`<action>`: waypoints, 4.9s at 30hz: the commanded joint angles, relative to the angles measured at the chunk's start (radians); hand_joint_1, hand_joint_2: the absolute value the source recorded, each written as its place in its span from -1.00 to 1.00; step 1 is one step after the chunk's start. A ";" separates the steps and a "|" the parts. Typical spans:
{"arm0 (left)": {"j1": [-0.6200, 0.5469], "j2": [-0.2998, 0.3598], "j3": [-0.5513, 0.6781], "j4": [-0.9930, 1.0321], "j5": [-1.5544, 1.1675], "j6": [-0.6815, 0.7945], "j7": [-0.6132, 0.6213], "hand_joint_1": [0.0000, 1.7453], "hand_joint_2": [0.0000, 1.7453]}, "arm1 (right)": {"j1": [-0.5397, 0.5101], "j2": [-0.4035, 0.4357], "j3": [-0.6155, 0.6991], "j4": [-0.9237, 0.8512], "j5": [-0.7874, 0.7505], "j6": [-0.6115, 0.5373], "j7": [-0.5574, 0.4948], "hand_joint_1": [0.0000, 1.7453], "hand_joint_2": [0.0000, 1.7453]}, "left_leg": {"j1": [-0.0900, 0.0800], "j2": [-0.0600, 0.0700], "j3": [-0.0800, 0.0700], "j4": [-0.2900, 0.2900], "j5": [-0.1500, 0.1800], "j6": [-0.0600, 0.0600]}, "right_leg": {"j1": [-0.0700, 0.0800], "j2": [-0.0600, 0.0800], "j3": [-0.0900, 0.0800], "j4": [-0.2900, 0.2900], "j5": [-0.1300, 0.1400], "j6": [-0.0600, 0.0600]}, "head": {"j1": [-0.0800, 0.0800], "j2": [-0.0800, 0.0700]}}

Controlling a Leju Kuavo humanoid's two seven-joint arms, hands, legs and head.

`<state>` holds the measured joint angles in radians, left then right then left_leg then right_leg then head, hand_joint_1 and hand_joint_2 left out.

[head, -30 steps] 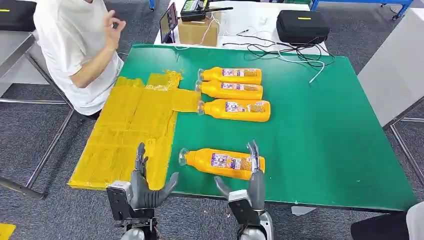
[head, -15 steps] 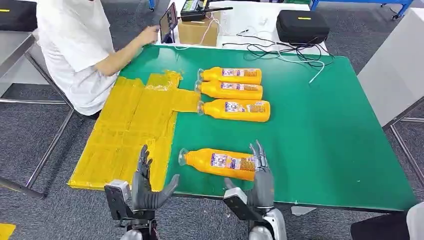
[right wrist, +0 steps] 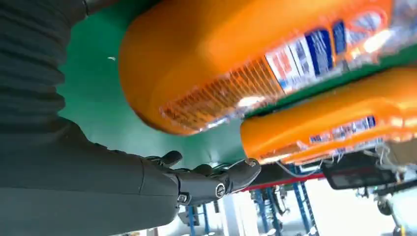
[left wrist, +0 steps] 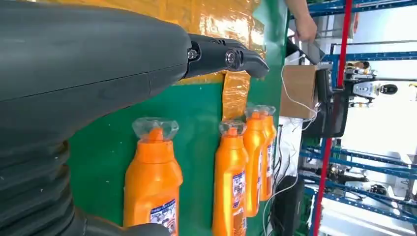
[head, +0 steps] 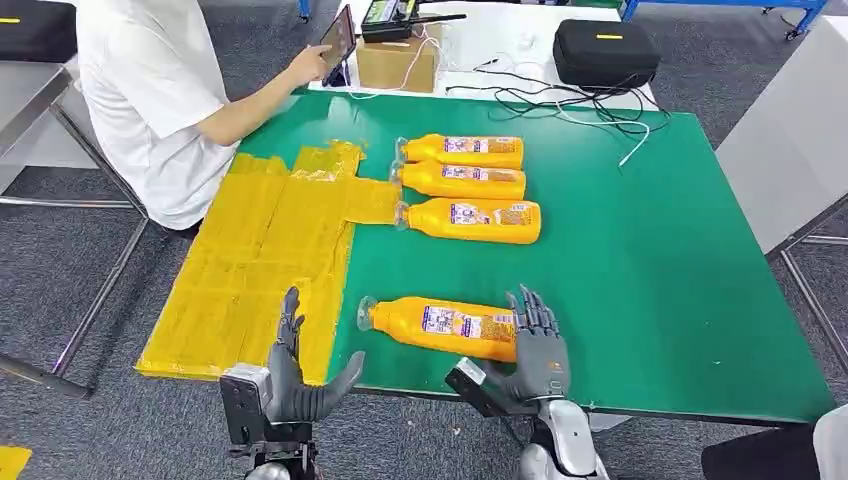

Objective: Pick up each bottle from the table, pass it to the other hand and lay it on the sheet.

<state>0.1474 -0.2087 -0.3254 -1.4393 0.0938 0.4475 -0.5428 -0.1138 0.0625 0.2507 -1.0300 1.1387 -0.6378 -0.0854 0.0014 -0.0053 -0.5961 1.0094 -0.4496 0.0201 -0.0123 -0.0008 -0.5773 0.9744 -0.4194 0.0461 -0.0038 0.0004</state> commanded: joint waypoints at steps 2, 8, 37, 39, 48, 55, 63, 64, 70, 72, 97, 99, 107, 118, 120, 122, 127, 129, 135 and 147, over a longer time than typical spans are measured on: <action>-0.029 0.021 0.007 0.054 -0.013 0.007 -0.026 -1.00 1.00 | 0.016 0.024 -0.036 -0.056 -0.114 -0.060 -0.184 -1.00 1.00 | 0.000 0.000 0.003 -0.001 -0.001 -0.001 | 0.000 0.000 0.003 0.000 -0.001 -0.001 | 0.000 0.000; -0.028 0.034 -0.009 0.058 0.001 0.024 -0.037 -1.00 1.00 | 0.044 0.057 -0.088 -0.059 -0.095 -0.060 -0.217 -1.00 1.00 | 0.000 0.000 0.002 -0.001 0.000 -0.001 | 0.000 0.000 0.002 -0.001 -0.001 -0.001 | 0.000 0.000; -0.043 0.058 -0.069 0.113 -0.004 0.079 -0.065 -1.00 1.00 | 0.140 0.244 -0.293 -0.255 -0.302 -0.060 -0.613 -1.00 1.00 | 0.000 0.000 0.002 -0.001 0.000 -0.001 | 0.000 -0.001 0.002 -0.001 -0.001 -0.001 | 0.001 0.000; -0.043 0.058 -0.069 0.113 -0.004 0.079 -0.065 -1.00 1.00 | 0.140 0.244 -0.293 -0.255 -0.302 -0.060 -0.613 -1.00 1.00 | 0.001 0.000 0.003 -0.001 -0.001 -0.001 | 0.001 0.000 0.003 -0.001 -0.001 -0.002 | 0.000 0.000; -0.063 0.056 -0.078 0.139 -0.090 0.177 -0.125 -1.00 1.00 | 0.166 0.247 -0.243 -0.353 -0.464 -0.060 -0.613 -1.00 1.00 | 0.000 0.000 0.005 -0.001 -0.001 -0.001 | 0.000 -0.001 0.004 0.000 -0.002 -0.002 | 0.000 0.000; -0.059 0.056 -0.074 0.133 -0.095 0.188 -0.127 -1.00 1.00 | 0.179 0.259 -0.247 -0.379 -0.471 -0.060 -0.613 -1.00 1.00 | 0.000 0.001 0.005 -0.001 -0.001 -0.002 | 0.001 0.000 0.004 0.000 -0.002 -0.002 | 0.000 0.000; -0.037 0.061 -0.076 0.113 -0.109 0.201 -0.129 -1.00 1.00 | 0.200 0.258 -0.223 -0.379 -0.484 -0.060 -0.613 -1.00 1.00 | 0.001 0.001 0.003 -0.001 -0.001 -0.001 | 0.001 0.000 0.003 -0.001 -0.001 -0.002 | 0.000 0.000; -0.037 0.061 -0.076 0.113 -0.109 0.201 -0.129 -1.00 1.00 | 0.200 0.258 -0.223 -0.379 -0.484 -0.060 -0.613 -1.00 1.00 | 0.000 0.001 0.003 -0.001 -0.001 -0.001 | 0.000 0.000 0.002 -0.001 -0.001 -0.002 | 0.000 0.000; -0.037 0.061 -0.076 0.113 -0.109 0.201 -0.129 -1.00 1.00 | 0.200 0.258 -0.223 -0.379 -0.484 -0.060 -0.613 -1.00 1.00 | 0.000 0.001 0.004 -0.001 -0.001 -0.001 | 0.001 0.000 0.003 -0.001 -0.001 -0.002 | 0.000 0.000; -0.036 0.061 -0.073 0.106 -0.109 0.203 -0.129 -1.00 1.00 | 0.202 0.261 -0.213 -0.407 -0.489 -0.060 -0.613 -1.00 1.00 | 0.000 0.001 0.003 -0.001 -0.001 -0.001 | 0.001 0.000 0.002 -0.001 -0.001 -0.002 | 0.000 0.000; -0.038 0.023 -0.027 0.127 -0.225 0.251 -0.155 -1.00 1.00 | 0.208 0.261 -0.222 -0.529 -0.543 -0.060 -0.613 -1.00 1.00 | 0.000 0.000 0.002 -0.001 -0.001 -0.001 | 0.000 -0.001 0.002 0.000 -0.001 -0.001 | 0.001 0.000; -0.043 0.019 -0.028 0.124 -0.217 0.251 -0.155 -1.00 1.00 | 0.213 0.271 -0.209 -0.548 -0.538 -0.060 -0.613 -1.00 1.00 | 0.000 0.000 0.002 0.000 -0.001 -0.001 | 0.000 0.000 0.001 0.000 -0.001 -0.001 | 0.000 0.000; -0.037 0.018 -0.031 0.138 -0.230 0.251 -0.155 -1.00 1.00 | 0.226 0.274 -0.190 -0.564 -0.509 -0.060 -0.613 -1.00 1.00 | 0.000 0.000 0.004 -0.001 -0.001 -0.001 | 0.001 0.000 0.003 -0.001 -0.002 -0.002 | 0.001 0.000; -0.050 0.000 -0.005 0.133 -0.274 0.251 -0.155 -1.00 1.00 | 0.203 0.287 -0.289 -0.699 -0.544 -0.060 -0.613 -1.00 -1.00 | 0.000 -0.001 0.002 0.000 -0.001 -0.001 | 0.000 -0.002 0.001 0.000 -0.001 -0.001 | 0.000 0.000; -0.050 0.000 -0.004 0.125 -0.276 0.251 -0.155 -1.00 1.00 | 0.201 0.287 -0.284 -0.699 -0.561 -0.060 -0.613 -1.00 -1.00 | 0.000 0.000 0.004 -0.001 -0.001 -0.001 | 0.000 -0.001 0.003 0.000 -0.002 -0.002 | 0.001 0.000; -0.050 0.000 -0.004 0.125 -0.276 0.251 -0.155 -1.00 1.00 | 0.201 0.287 -0.284 -0.699 -0.561 -0.060 -0.613 -1.00 -1.00 | 0.000 0.000 0.002 0.000 0.000 -0.001 | 0.000 0.000 0.001 0.000 -0.001 -0.001 | 0.000 0.000; -0.054 0.001 -0.006 0.125 -0.273 0.251 -0.155 -1.00 1.00 | 0.203 0.287 -0.269 -0.708 -0.560 -0.060 -0.613 -1.00 -1.00 | 0.000 0.000 0.003 -0.001 -0.001 -0.001 | 0.001 0.000 0.002 0.000 -0.001 -0.002 | 0.001 0.000; -0.055 0.000 -0.003 0.123 -0.276 0.251 -0.155 -1.00 1.00 | 0.206 0.287 -0.282 -0.716 -0.573 -0.060 -0.613 -1.00 -1.00 | 0.000 0.000 0.003 0.000 -0.001 -0.001 | 0.001 0.000 0.003 0.000 -0.001 -0.002 | 0.000 0.000; -0.045 -0.001 0.011 0.115 -0.284 0.251 -0.155 -1.00 1.00 | 0.211 0.287 -0.273 -0.684 -0.626 -0.060 -0.613 -1.00 -1.00 | 0.001 0.001 0.004 -0.001 -0.001 -0.001 | 0.001 0.000 0.004 -0.001 -0.001 -0.002 | 0.000 0.000; -0.031 0.000 0.022 0.084 -0.275 0.251 -0.155 -1.00 1.00 | 0.200 0.280 -0.255 -0.581 -0.526 -0.060 -0.613 -1.00 -1.00 | 0.001 0.002 0.005 -0.002 -0.001 -0.001 | 0.001 0.002 0.004 -0.002 -0.001 -0.002 | 0.000 0.000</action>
<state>0.1194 -0.2083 -0.3338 -1.3523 -0.1884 0.7000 -0.6989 0.1073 0.3346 -0.0004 -1.7208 0.5963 -0.6947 -0.6977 0.0016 -0.0052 -0.5956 1.0094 -0.4496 0.0201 -0.0119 -0.0008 -0.5769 0.9744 -0.4196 0.0460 -0.0034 0.0000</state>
